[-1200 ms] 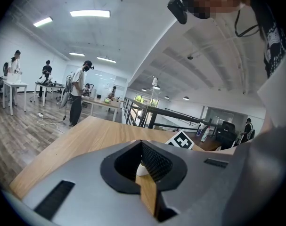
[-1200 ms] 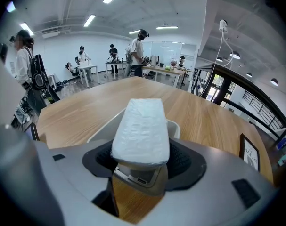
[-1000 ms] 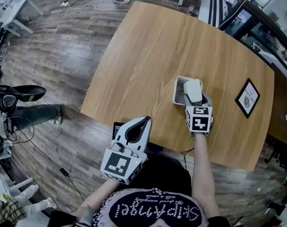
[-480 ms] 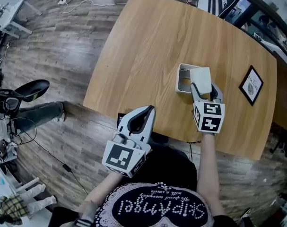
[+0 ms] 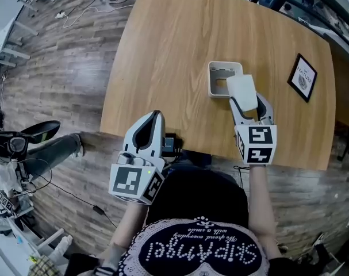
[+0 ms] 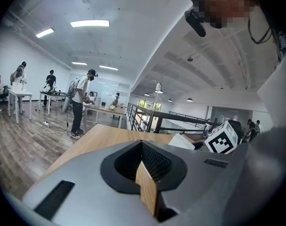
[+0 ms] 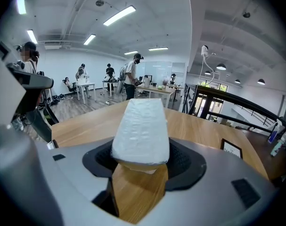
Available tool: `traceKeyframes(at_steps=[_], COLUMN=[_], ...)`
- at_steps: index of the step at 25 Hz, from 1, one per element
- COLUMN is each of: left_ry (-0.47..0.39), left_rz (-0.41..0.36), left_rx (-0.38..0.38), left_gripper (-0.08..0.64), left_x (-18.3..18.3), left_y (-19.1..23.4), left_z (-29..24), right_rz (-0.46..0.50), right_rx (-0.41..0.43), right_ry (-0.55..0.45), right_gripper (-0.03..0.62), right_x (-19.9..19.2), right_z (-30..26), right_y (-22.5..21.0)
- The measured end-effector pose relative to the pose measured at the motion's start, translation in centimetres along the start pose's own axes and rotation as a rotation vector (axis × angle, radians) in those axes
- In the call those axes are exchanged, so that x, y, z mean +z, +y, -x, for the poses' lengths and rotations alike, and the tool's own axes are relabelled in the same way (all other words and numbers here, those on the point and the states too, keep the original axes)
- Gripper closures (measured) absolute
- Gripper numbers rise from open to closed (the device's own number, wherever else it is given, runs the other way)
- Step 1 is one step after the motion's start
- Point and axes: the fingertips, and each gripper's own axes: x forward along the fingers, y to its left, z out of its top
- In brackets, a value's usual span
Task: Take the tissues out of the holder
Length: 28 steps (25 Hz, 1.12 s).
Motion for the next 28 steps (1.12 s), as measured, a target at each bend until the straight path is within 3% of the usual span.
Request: traceKeyframes(at_steps=[21,28], left_ry=[-0.018,-0.025], left_rz=[-0.037,-0.044], left_rx=[-0.042,-0.069], left_gripper=[0.555,0.555], left_x=[-0.5,-0.3], left_y=[-1.5,-2.9], left_z=[2.3,2.4], right_rz=[-0.059,-0.086], right_rx=[-0.016,-0.048], right_ry=[-0.167,-0.185], right_gripper=[0.314,0.314], right_x=[1.8,0.6], right_z=[9.8,13.1], right_y=[1.8,1.5])
